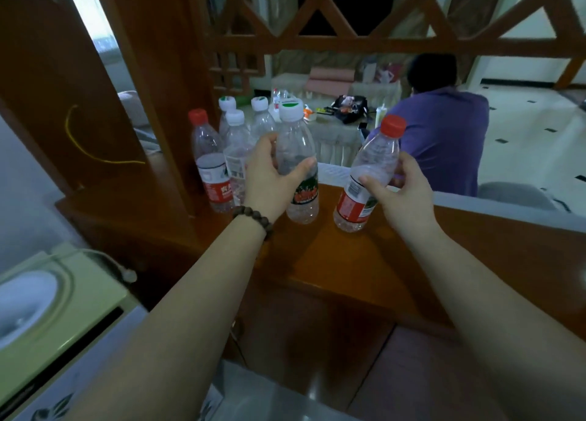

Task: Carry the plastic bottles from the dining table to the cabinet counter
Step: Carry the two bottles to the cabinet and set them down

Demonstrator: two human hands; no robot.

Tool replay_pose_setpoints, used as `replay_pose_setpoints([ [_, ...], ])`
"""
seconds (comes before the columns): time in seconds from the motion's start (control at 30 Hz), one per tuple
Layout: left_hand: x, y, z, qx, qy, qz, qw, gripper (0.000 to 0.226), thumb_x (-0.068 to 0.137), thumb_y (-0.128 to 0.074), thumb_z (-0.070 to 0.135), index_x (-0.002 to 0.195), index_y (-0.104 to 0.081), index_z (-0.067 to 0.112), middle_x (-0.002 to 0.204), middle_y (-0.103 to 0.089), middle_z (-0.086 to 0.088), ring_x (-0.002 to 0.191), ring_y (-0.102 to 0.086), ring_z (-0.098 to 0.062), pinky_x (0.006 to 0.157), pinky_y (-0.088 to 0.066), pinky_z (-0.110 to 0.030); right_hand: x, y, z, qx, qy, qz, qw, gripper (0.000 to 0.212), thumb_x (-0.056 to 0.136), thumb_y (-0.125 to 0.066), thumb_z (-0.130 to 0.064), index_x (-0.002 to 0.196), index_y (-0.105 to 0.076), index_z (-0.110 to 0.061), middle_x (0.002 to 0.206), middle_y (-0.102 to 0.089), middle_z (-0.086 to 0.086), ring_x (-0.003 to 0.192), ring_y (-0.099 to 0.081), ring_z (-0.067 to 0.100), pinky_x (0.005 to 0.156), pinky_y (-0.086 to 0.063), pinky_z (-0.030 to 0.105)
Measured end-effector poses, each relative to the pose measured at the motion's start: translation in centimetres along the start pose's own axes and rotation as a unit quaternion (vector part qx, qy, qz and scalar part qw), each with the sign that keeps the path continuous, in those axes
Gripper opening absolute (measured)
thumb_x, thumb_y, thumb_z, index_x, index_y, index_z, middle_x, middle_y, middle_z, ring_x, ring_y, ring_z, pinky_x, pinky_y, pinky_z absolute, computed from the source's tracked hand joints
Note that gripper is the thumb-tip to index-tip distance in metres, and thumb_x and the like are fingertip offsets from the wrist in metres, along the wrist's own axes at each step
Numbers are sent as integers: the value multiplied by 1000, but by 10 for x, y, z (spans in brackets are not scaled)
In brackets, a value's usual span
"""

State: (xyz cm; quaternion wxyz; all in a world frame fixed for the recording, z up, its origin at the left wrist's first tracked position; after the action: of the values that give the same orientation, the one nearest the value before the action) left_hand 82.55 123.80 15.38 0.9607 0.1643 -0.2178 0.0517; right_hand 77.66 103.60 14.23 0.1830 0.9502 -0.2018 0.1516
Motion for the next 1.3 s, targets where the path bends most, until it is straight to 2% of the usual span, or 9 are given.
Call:
replay_pose_setpoints([
  [0.27, 47, -31, -25, 46, 19, -11, 999, 72, 74, -74, 46, 134, -45, 19, 132, -55, 2, 119, -52, -15, 98, -47, -42, 58, -27, 17, -13, -5, -41, 999, 61, 80, -73, -29, 134, -46, -24, 125, -58, -5, 102, -57, 9, 68, -47, 10],
  [0.43, 65, -42, -43, 56, 41, -32, 997, 75, 74, -73, 48, 136, -43, 20, 135, -53, 0, 122, -51, -18, 100, -46, -44, 77, -40, 25, -45, -18, -72, 996, 65, 81, -72, -28, 138, -42, -22, 119, -54, -8, 81, -52, -6, 55, -42, 1],
  [0.6, 76, -50, -51, 50, 44, -42, 997, 60, 77, -75, 37, 129, -48, 22, 124, -58, 3, 112, -56, -14, 93, -47, -31, 89, -45, 31, -49, -28, -68, 996, 66, 81, -73, -28, 139, -41, -23, 126, -56, -3, 82, -53, -4, 60, -44, 9],
  [0.8, 82, -50, -59, 45, 47, -42, 997, 60, 79, -73, 38, 131, -47, 23, 126, -57, 5, 113, -54, -11, 96, -45, -31, 93, -55, 32, -60, -25, -62, 996, 65, 82, -71, -27, 140, -40, -23, 131, -55, 0, 81, -51, -5, 53, -41, 3],
  [0.93, 85, -45, -57, 57, 41, -24, 997, 56, 79, -74, 35, 127, -50, 20, 121, -56, 7, 105, -51, -5, 87, -40, -21, 97, -64, 31, -71, -28, -69, 995, 70, 82, -71, -30, 142, -37, -21, 135, -54, 2, 92, -50, 2, 58, -39, 3],
  [1.0, 85, -43, -55, 66, 40, -17, 997, 54, 79, -74, 34, 126, -51, 20, 115, -56, 10, 101, -48, -2, 85, -37, -19, 98, -69, 31, -72, -25, -72, 994, 70, 81, -71, -33, 141, -37, -22, 134, -55, 4, 96, -53, 6, 68, -44, 13],
  [1.07, 84, -43, -54, 69, 35, -12, 997, 52, 79, -74, 34, 124, -52, 21, 113, -56, 11, 101, -48, -2, 87, -39, -21, 98, -70, 31, -72, -24, -73, 994, 70, 80, -72, -34, 140, -38, -22, 134, -55, 5, 98, -54, 8, 75, -47, 22],
  [1.2, 82, -42, -51, 76, 32, -17, 996, 58, 78, -74, 36, 129, -50, 20, 116, -54, 12, 105, -48, -3, 91, -39, -23, 97, -69, 30, -67, -18, -73, 995, 69, 81, -72, -33, 140, -38, -24, 132, -56, 3, 97, -53, 7, 68, -45, 14],
  [1.3, 80, -43, -54, 89, 35, -19, 995, 72, 74, -73, 48, 134, -47, 19, 130, -57, 4, 118, -52, -11, 100, -45, -36, 94, -68, 29, -72, -12, -75, 995, 72, 80, -72, -33, 141, -36, -24, 136, -53, 3, 106, -51, 8, 82, -48, 26],
])
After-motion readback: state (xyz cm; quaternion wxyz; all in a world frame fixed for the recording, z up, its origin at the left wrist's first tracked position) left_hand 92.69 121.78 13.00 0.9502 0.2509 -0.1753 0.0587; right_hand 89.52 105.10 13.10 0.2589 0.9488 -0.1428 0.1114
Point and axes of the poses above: each hand's wrist, its own x-axis towards the middle knuckle, its own y-axis out of the back of the hand, z = x × y, the point moved 1 cm from there along x, towards the middle knuckle
